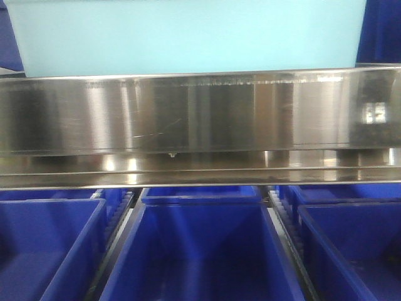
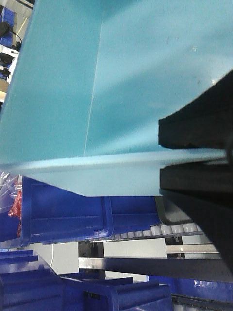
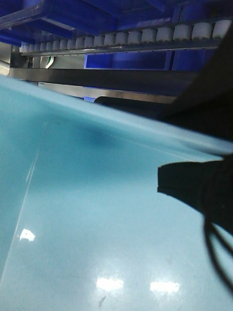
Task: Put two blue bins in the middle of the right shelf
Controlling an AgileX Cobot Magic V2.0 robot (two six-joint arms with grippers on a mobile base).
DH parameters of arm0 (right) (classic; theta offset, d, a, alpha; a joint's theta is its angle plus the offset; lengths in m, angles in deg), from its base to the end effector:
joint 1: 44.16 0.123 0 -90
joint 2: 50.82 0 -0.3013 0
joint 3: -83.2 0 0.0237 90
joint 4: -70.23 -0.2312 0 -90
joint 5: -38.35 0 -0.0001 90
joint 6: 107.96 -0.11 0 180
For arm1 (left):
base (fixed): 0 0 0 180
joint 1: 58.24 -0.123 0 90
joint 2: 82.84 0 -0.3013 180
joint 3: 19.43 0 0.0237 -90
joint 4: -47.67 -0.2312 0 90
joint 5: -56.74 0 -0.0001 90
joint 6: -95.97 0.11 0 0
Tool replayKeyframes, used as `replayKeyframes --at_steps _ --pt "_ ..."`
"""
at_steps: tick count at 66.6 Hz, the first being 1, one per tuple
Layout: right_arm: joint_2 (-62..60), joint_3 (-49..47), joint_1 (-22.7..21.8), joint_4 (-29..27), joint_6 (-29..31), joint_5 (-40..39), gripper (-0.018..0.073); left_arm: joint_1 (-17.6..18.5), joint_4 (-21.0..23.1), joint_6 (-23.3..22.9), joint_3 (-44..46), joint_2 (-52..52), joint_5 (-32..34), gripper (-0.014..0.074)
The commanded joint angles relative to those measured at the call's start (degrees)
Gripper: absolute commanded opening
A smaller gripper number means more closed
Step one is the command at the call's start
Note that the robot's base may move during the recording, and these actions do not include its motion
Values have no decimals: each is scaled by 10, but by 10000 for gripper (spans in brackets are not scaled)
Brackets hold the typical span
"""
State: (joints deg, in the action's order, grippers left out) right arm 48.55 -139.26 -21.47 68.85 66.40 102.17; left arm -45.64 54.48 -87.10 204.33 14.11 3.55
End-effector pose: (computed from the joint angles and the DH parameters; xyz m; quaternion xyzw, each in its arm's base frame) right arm 0.2983 0.1273 0.5101 -0.1296 0.8594 0.1327 0.4765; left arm 0.3027 -0.0784 0.5490 0.0664 0.7965 -0.1404 0.5844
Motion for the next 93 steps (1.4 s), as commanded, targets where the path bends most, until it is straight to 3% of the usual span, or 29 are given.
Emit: replayKeyframes --at_steps 1,93 --pt "-6 -5 3 -25 16 -30 -153 4 30 -5 4 -5 33 -111" --pt "-6 -5 3 -25 16 -41 -153 4 36 -5 4 -5 28 -111"
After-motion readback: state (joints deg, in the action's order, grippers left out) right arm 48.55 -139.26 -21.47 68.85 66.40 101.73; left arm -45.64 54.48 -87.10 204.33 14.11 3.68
